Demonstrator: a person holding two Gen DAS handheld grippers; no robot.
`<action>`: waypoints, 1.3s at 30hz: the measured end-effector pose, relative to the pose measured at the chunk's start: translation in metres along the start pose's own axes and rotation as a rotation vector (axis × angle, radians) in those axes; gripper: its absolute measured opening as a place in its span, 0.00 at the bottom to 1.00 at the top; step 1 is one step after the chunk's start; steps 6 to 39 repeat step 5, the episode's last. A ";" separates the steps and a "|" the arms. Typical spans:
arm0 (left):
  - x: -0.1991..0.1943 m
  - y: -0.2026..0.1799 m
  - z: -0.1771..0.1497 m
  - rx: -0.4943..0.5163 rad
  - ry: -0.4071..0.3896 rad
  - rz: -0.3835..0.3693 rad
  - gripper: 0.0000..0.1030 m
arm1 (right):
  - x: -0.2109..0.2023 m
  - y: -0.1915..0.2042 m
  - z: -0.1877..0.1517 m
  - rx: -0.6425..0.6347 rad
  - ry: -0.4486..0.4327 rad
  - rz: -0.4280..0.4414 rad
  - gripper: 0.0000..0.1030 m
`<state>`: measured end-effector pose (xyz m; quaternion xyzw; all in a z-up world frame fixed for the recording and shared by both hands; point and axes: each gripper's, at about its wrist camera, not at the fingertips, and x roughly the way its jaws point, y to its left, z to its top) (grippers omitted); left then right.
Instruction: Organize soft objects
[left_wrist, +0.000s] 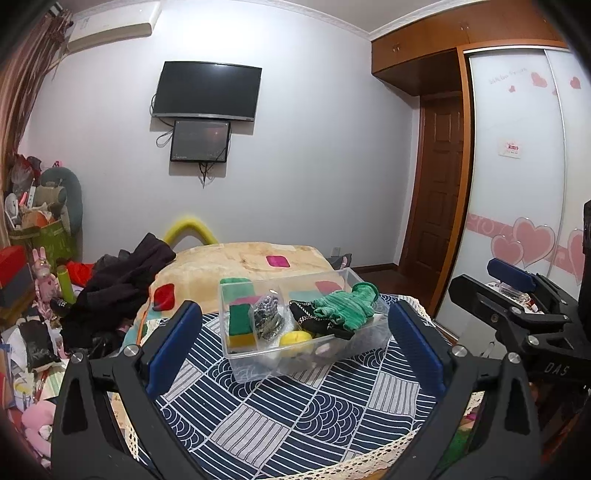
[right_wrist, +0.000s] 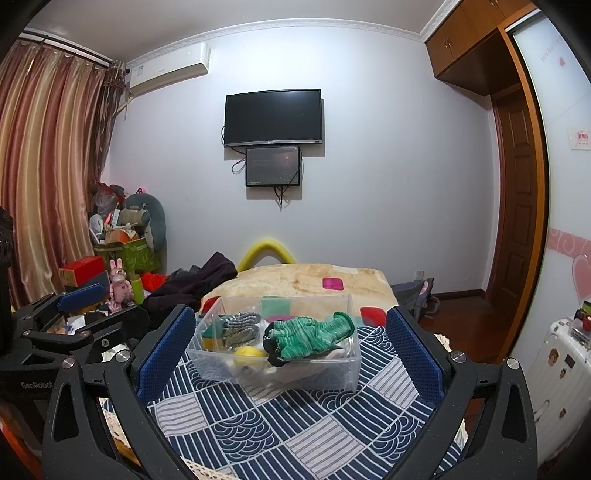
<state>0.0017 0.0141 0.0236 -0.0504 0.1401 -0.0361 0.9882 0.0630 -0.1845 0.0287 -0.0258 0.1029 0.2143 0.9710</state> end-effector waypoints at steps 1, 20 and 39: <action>0.001 0.001 0.000 -0.002 0.003 -0.001 0.99 | 0.000 -0.001 0.000 0.001 0.001 0.000 1.00; 0.002 0.000 -0.001 -0.004 0.010 -0.009 0.99 | 0.001 -0.002 0.000 0.008 0.006 -0.001 1.00; 0.002 0.000 -0.001 -0.004 0.010 -0.009 0.99 | 0.001 -0.002 0.000 0.008 0.006 -0.001 1.00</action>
